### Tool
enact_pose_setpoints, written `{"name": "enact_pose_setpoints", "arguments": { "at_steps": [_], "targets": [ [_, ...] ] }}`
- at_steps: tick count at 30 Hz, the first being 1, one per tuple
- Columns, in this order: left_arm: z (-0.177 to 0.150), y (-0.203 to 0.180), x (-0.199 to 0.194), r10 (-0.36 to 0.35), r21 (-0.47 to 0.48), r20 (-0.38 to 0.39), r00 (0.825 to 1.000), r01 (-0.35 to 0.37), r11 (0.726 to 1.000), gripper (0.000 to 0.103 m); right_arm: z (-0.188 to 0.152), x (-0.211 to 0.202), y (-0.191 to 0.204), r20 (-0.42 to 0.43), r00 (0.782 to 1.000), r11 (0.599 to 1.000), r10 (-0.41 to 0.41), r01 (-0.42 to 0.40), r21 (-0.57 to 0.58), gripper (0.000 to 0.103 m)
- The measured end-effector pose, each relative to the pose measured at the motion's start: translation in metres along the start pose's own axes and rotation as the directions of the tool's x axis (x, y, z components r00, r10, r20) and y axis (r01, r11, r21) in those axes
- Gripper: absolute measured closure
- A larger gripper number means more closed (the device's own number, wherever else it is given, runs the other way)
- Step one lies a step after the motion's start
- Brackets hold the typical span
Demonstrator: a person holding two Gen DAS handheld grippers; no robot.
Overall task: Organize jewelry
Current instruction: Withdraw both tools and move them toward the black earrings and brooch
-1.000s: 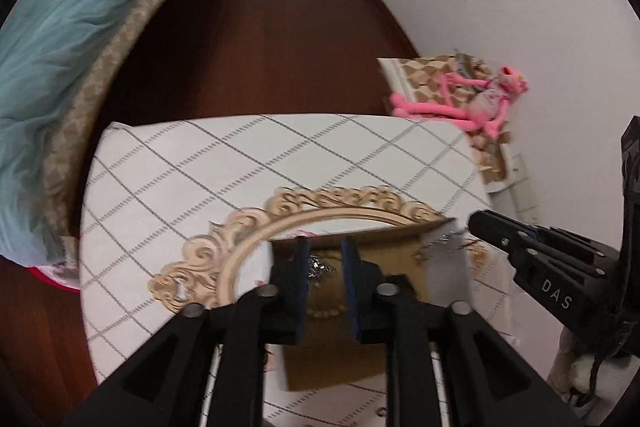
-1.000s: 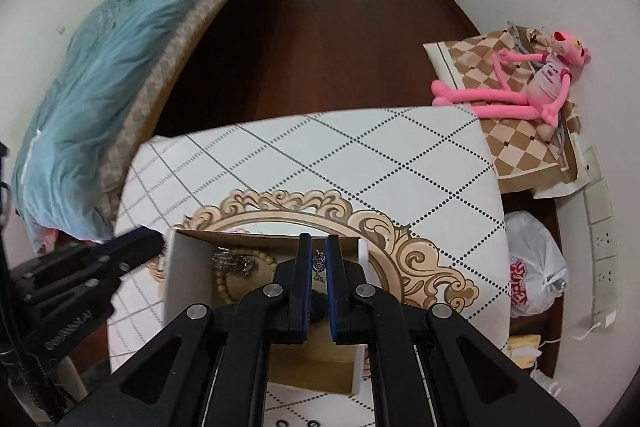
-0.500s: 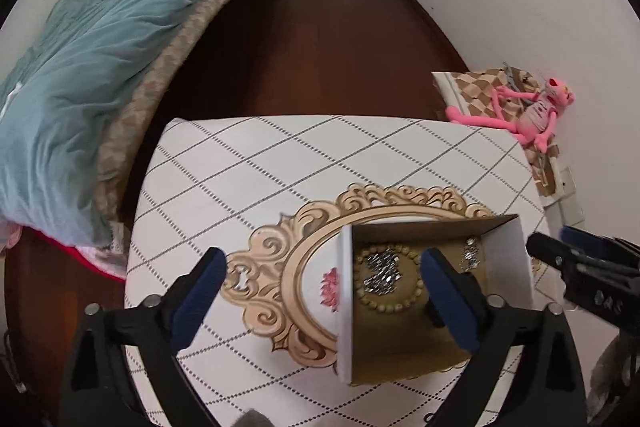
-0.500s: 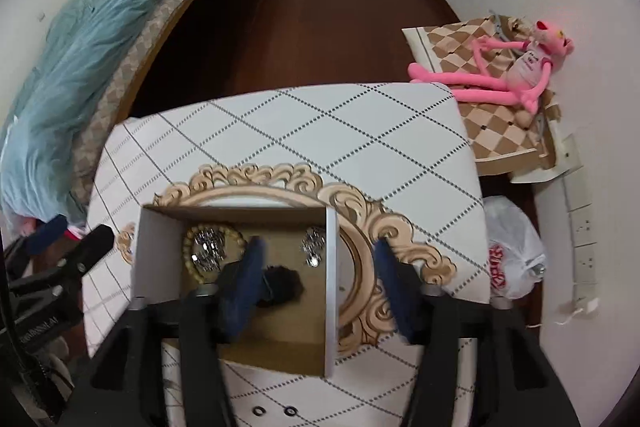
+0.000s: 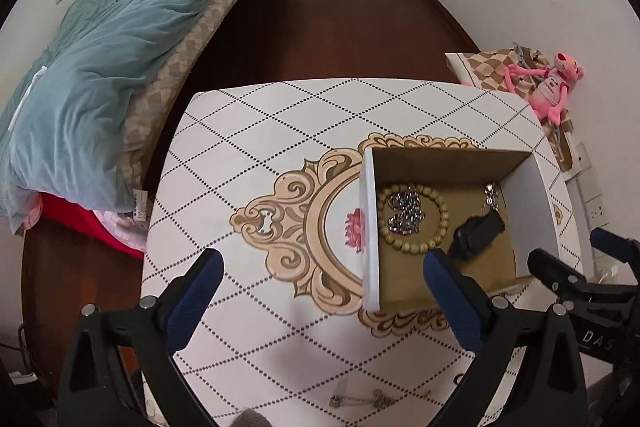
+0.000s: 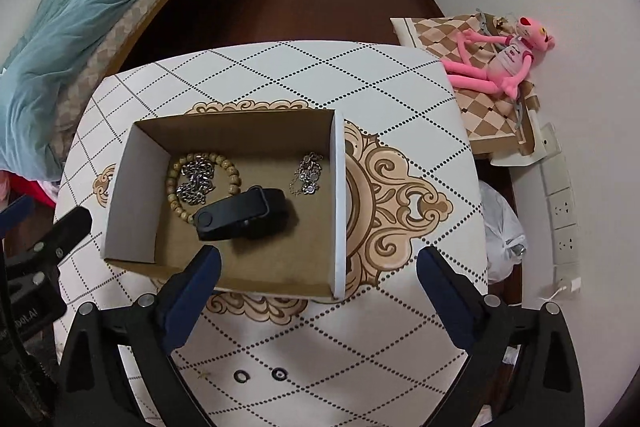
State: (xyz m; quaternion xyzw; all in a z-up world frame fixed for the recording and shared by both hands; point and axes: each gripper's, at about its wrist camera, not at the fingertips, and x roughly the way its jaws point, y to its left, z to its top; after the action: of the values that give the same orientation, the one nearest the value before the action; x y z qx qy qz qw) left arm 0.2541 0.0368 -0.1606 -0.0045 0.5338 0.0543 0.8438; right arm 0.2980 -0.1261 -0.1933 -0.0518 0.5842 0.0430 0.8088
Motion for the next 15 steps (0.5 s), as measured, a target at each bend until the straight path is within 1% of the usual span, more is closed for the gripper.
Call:
{"name": "enact_pose_setpoints", "arguments": {
  "at_steps": [6,11,15],
  "targets": [
    [-0.008,0.002,-0.026,0.017,-0.011,0.035,0.999,-0.017,1.000,0.001,-0.009,-0.024,0.004,0.038,0.999,1.000,-0.014,0.014,-0.011,0.004],
    [-0.015,0.005,-0.049,0.008,-0.021,0.062,0.998,-0.007,1.000,0.001,-0.019,-0.056,0.005,0.103,0.994,1.000,-0.031,0.031,-0.001,0.004],
    [-0.023,0.006,-0.071,0.015,-0.018,0.096,0.995,-0.013,1.000,0.001,-0.028,-0.081,0.005,0.143,0.989,1.000,-0.031,0.031,0.005,0.004]
  ]
}}
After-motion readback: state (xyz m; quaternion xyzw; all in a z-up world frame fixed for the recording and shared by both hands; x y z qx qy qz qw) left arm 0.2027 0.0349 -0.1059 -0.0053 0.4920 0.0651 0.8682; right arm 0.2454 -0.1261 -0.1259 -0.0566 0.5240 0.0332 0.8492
